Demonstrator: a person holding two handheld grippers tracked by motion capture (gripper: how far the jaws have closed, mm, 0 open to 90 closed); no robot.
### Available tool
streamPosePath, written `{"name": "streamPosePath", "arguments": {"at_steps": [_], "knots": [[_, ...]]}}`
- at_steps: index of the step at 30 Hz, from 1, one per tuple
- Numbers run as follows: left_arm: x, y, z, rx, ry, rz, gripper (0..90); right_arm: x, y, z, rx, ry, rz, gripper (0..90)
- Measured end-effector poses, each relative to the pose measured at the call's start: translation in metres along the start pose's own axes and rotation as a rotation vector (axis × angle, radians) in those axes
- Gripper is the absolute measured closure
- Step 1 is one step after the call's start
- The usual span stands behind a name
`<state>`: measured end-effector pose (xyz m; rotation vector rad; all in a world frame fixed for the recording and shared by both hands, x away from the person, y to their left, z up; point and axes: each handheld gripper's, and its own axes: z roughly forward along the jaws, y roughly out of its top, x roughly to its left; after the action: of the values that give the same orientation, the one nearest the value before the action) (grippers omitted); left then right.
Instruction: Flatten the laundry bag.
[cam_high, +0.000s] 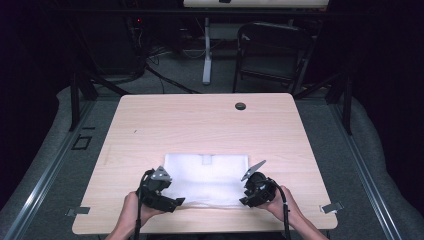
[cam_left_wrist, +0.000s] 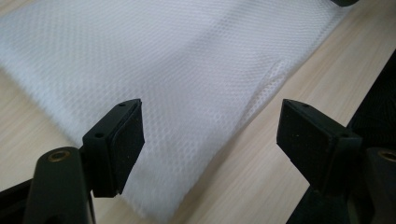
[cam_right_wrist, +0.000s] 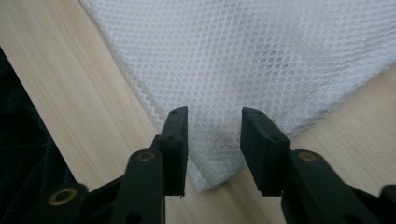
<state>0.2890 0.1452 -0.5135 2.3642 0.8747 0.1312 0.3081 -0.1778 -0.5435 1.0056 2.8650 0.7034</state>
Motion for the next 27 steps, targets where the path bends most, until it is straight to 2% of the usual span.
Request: {"name": "streamPosePath", "arguments": {"at_steps": [1, 5, 8, 12, 13, 15, 19, 27], "knots": [[-0.001, 0.004, 0.003, 0.008, -0.010, 0.024, 23.4, -0.001, 0.000, -0.004, -0.014, -0.007, 0.001, 48.6], [-0.007, 0.016, 0.015, 0.020, -0.043, 0.067, 23.7, -0.005, -0.003, -0.011, -0.018, -0.008, 0.029, 26.1], [-0.010, 0.019, 0.022, 0.033, -0.053, 0.081, 23.4, -0.007, -0.006, -0.017, -0.033, -0.021, 0.044, 14.7], [-0.011, 0.023, 0.031, 0.046, -0.069, 0.088, 23.6, -0.010, -0.010, -0.022, -0.057, -0.032, 0.069, 11.1], [-0.011, 0.024, 0.033, 0.049, -0.070, 0.095, 23.8, -0.011, -0.010, -0.025, -0.036, -0.043, 0.060, 11.1], [-0.012, 0.025, 0.037, 0.058, -0.078, 0.105, 24.5, -0.011, -0.012, -0.027, -0.052, -0.041, 0.073, 11.2], [-0.014, 0.027, 0.044, 0.071, -0.093, 0.129, 27.6, -0.013, -0.012, -0.030, -0.052, -0.044, 0.068, 12.5], [-0.017, 0.030, 0.054, 0.094, -0.128, 0.182, 47.0, -0.016, -0.012, -0.028, -0.035, -0.044, 0.075, 14.7]]}}
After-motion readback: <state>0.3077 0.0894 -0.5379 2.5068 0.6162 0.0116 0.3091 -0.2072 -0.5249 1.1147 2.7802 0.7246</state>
